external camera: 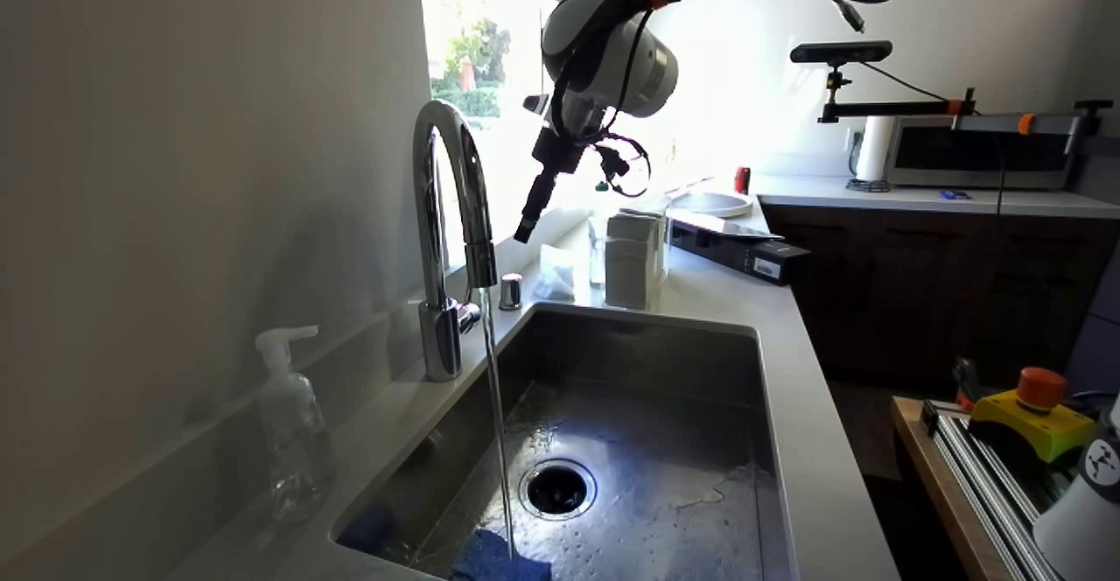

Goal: Open the tap

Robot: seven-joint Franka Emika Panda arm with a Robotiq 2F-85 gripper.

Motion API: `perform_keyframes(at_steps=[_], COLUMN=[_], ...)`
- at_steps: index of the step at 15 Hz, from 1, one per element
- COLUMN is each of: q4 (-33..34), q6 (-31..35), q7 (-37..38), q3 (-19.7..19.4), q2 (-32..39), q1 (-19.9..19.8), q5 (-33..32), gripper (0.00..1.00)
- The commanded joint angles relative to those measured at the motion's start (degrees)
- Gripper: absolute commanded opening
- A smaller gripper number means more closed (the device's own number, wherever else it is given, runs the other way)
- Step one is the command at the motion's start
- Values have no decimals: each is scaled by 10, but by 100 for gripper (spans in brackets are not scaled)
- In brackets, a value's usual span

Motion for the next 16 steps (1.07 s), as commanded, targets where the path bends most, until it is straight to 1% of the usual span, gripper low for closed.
perform_keyframes(at_steps=[1, 4, 7, 9, 12, 16], q4=[-58, -89, -137, -162, -182, -200], q6=[-46, -61, -50, -58, -84, -119], q7=[-70, -126, -175, -212, -237, -241], q3=[-19, -33, -45, -53, -72, -96], q2=[-57, -89, -126, -151, -176, -205], q1=[12, 25, 43, 53, 70, 88], q5=[-16, -23, -24, -20, -29, -61], gripper=[100, 100, 100, 100, 100, 100])
